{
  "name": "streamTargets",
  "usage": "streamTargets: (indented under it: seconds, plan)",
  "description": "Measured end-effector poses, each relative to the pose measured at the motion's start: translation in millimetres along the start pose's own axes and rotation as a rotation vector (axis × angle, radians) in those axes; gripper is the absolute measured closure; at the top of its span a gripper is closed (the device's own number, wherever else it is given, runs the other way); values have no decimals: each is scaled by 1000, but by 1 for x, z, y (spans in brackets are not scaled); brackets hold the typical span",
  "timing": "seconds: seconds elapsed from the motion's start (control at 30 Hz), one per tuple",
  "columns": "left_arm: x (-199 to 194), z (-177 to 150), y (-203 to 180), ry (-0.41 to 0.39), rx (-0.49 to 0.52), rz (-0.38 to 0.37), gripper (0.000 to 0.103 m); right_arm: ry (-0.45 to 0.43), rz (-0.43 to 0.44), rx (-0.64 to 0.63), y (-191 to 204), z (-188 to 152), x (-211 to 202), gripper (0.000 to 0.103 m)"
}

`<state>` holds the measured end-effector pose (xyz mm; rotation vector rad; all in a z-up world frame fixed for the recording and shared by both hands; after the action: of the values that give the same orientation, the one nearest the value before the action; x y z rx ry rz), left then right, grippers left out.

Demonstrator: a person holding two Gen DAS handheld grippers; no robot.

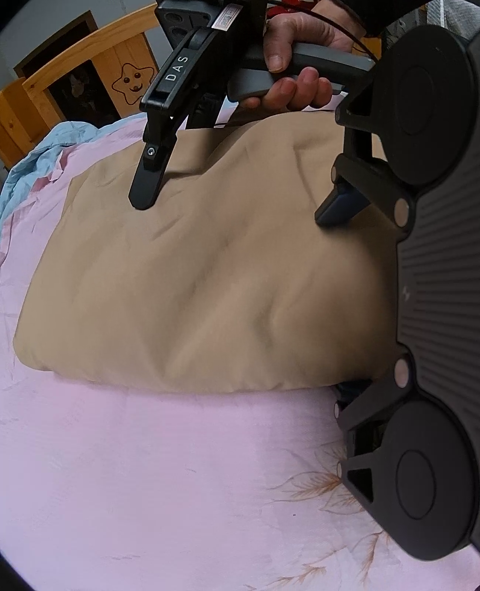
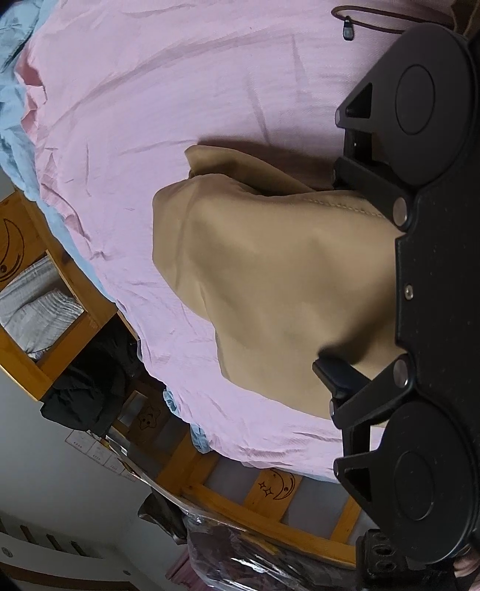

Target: Fold large clothes

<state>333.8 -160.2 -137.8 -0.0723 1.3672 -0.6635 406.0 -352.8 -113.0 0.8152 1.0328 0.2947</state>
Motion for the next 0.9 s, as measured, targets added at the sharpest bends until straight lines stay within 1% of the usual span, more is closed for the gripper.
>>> streamTargets:
  seconds: [0.03,0.1,0.23,0.33,0.4,0.5,0.7,0.9]
  plan:
    - [0,0,-2,1,4,6,22,-3,-2,-2,1,-1,-1,30]
    - [0,1,-3,0,10,21,24,-13,-7,-11,3,-3,-3,37]
    - [-3,4,-7,1,18,42,27,-32,-19,0,4,-6,-6,43]
    - [-8,5,-10,8,33,36,31,-44,-35,5,7,-5,-8,48]
    - [-12,7,-8,13,21,24,37,-52,-32,14,9,-5,-12,55]
    - [-16,8,-7,12,24,15,40,-61,-22,33,9,-5,-18,60]
    - [-22,11,-11,3,50,26,43,-75,-21,58,14,-4,-23,62]
    - [-36,21,-13,-31,89,43,46,-100,19,95,19,-1,-34,64]
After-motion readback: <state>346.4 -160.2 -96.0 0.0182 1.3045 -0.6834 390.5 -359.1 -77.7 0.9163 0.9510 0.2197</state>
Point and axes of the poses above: each gripper's, at about its wrist camera, not at the fingertips, and x roughly the way its jaws point, y to its left, z to its top, the point moved 9 cm from there along x, roughly the way its jaws point, and after that the axes turned 12 degrees about x, right-handed, at the moved point
